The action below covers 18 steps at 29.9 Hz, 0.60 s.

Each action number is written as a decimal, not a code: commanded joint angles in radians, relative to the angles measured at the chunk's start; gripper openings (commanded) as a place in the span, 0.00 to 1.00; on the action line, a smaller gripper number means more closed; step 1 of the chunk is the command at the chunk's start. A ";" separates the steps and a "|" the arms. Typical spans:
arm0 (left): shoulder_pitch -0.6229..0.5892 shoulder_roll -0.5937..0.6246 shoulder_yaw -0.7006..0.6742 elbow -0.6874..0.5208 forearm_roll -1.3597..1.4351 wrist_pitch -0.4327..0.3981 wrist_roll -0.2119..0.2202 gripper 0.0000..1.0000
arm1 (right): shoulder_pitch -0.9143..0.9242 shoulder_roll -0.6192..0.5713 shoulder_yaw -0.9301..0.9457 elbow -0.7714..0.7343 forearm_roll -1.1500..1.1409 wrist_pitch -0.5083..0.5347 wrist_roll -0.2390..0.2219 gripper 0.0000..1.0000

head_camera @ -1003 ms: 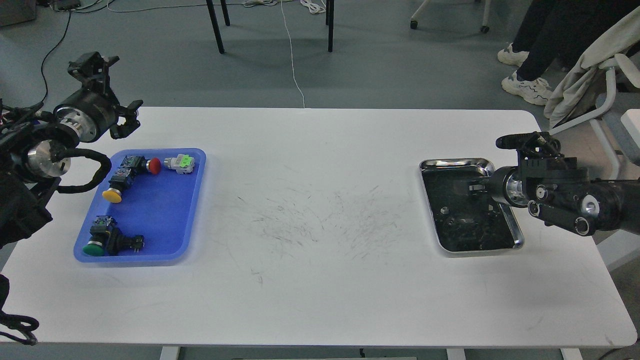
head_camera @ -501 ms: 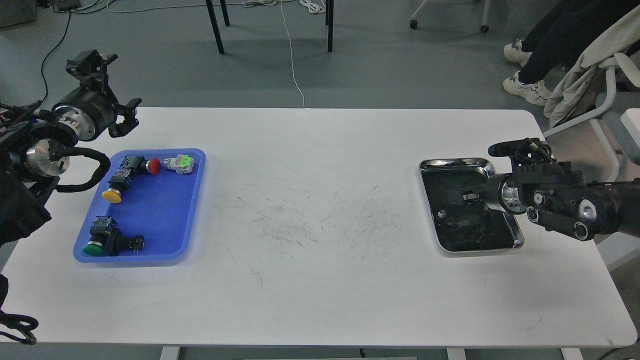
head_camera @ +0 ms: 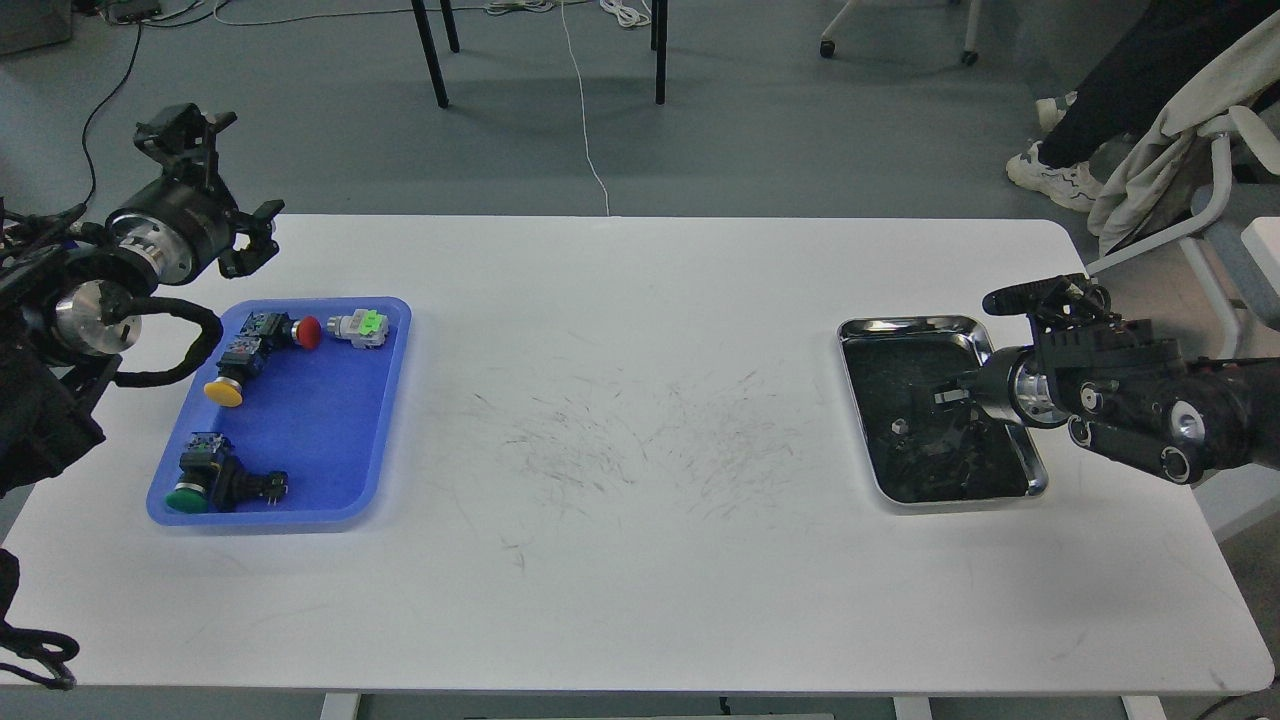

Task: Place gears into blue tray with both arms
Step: 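Grasp a small black part inside the steel tray with the right gripper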

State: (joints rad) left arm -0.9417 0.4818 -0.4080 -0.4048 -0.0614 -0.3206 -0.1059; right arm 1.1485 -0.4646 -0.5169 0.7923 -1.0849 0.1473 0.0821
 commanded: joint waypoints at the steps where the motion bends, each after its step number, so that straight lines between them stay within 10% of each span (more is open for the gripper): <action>1: 0.001 -0.002 0.000 0.000 0.000 0.000 -0.009 0.99 | -0.006 0.000 0.000 -0.007 -0.001 0.000 0.002 0.65; 18: 0.003 -0.006 0.000 0.001 0.000 0.005 -0.011 0.99 | -0.009 0.003 0.000 -0.008 -0.006 -0.002 0.002 0.45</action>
State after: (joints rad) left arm -0.9388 0.4755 -0.4080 -0.4047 -0.0614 -0.3161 -0.1165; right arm 1.1407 -0.4621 -0.5167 0.7837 -1.0903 0.1455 0.0845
